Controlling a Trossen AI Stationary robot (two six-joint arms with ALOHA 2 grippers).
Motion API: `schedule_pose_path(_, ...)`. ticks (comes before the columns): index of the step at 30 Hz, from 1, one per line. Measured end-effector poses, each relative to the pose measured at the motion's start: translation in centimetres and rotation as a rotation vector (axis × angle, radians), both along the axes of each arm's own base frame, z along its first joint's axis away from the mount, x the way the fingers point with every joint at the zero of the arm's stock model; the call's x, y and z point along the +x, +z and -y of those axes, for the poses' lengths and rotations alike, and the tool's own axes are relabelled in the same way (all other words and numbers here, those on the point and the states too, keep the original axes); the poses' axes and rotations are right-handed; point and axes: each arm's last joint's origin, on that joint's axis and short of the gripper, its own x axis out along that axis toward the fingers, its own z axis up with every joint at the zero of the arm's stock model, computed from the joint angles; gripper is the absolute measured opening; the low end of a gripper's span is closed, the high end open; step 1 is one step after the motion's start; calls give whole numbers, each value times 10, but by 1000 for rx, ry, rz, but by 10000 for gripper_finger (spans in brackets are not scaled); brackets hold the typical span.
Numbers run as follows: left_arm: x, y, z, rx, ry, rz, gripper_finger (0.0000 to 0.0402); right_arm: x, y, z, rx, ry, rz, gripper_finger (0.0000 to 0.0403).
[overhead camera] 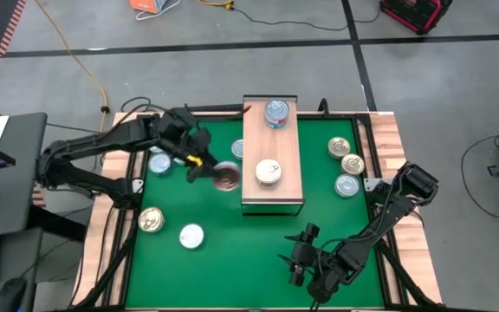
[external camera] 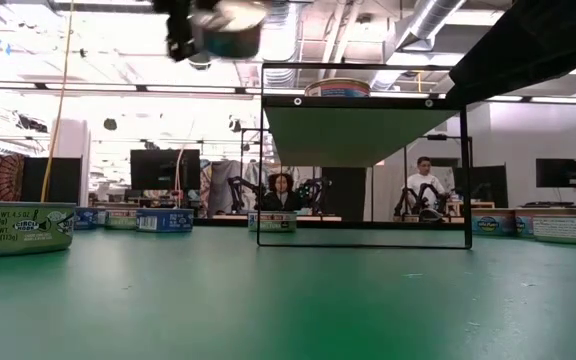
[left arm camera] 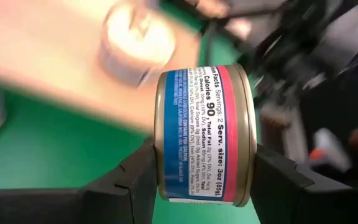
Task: Stack canned seafood by type on shelf
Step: Stack the blue tuna can on top of the blue tuna can on the shelf
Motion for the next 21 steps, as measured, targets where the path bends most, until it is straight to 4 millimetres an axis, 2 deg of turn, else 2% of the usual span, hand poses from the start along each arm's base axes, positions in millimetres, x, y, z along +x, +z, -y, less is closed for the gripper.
schedule_pose_path(2, 14, 6, -3, -27, -18, 50, 196, 1, 0, 1, 11, 16, -20, 292)
schedule_pose_path(12, 82, 5, -20, -50, -138, 41, 198, -1, -1, -2, 20, 34, -31, 292)
schedule_pose_path(17, 108, 6, -28, -56, -161, 29, 199, -5, -1, -6, 12, 47, -32, 292)
schedule_pose_path(21, 124, -2, -35, -76, -175, 16, 200, -5, -1, -6, 11, 47, -32, 292)
